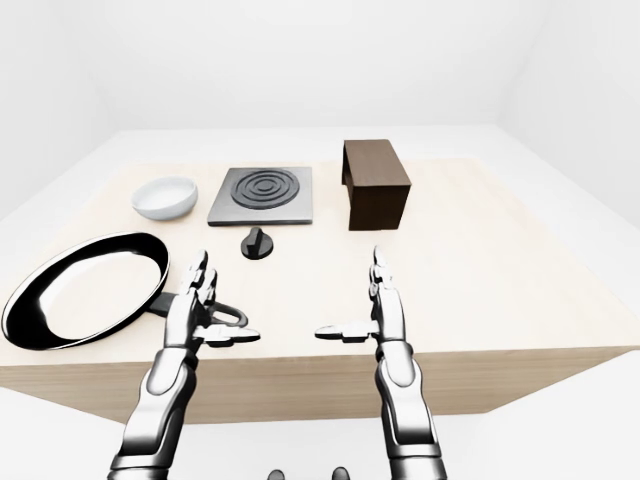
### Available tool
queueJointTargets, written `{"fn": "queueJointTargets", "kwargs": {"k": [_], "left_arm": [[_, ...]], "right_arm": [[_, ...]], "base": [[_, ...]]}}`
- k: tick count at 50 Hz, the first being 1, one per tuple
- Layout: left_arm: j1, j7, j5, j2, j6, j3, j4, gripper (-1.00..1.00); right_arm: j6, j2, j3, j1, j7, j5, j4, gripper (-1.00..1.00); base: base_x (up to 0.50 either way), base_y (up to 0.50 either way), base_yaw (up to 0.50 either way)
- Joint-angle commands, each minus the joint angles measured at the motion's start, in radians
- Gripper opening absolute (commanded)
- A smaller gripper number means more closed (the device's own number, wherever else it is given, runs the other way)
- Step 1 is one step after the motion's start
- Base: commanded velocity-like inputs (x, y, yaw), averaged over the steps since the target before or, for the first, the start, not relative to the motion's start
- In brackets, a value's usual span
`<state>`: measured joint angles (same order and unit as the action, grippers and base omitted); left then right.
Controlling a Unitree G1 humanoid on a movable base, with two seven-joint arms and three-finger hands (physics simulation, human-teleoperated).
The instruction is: Turn on the stove.
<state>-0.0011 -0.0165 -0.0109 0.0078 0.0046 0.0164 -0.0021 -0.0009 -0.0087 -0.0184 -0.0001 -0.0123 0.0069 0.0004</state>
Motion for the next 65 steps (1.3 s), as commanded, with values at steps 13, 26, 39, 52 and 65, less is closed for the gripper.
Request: {"fn": "queueJointTargets", "kwargs": {"k": [13, 26, 39, 52, 65], "left_arm": [[0.003, -0.025, -0.016, 0.011, 0.004, 0.022, -0.006, 1.0], [0.005, -0.022, -0.012, 0.008, 0.007, 0.017, -0.009, 1.0], [0.0, -0.023, -0.012, 0.01, -0.005, 0.019, 0.008, 1.0], [-0.005, -0.023, -0.01, 0.011, -0.014, 0.021, 0.026, 1.0], [-0.006, -0.021, -0.007, 0.01, -0.014, 0.019, 0.029, 1.0]], "right_arm": [[0.017, -0.009, -0.046, 0.009, 0.025, 0.008, -0.065, 1.0], [0.088, -0.086, -0.314, 0.002, 0.116, 0.194, -0.335, 1.0], [0.088, -0.09, -0.324, 0.003, 0.122, 0.206, -0.349, 1.0], [0.088, -0.093, -0.308, -0.004, 0.115, 0.187, -0.346, 1.0], [0.088, -0.091, -0.301, -0.004, 0.095, 0.182, -0.351, 1.0]], "base": [[0.0, 0.0, 0.0], [0.0, 0.0, 0.0], [0.0, 0.0, 0.0], [0.0, 0.0, 0.0], [0.18, 0.0, 0.0]]}}
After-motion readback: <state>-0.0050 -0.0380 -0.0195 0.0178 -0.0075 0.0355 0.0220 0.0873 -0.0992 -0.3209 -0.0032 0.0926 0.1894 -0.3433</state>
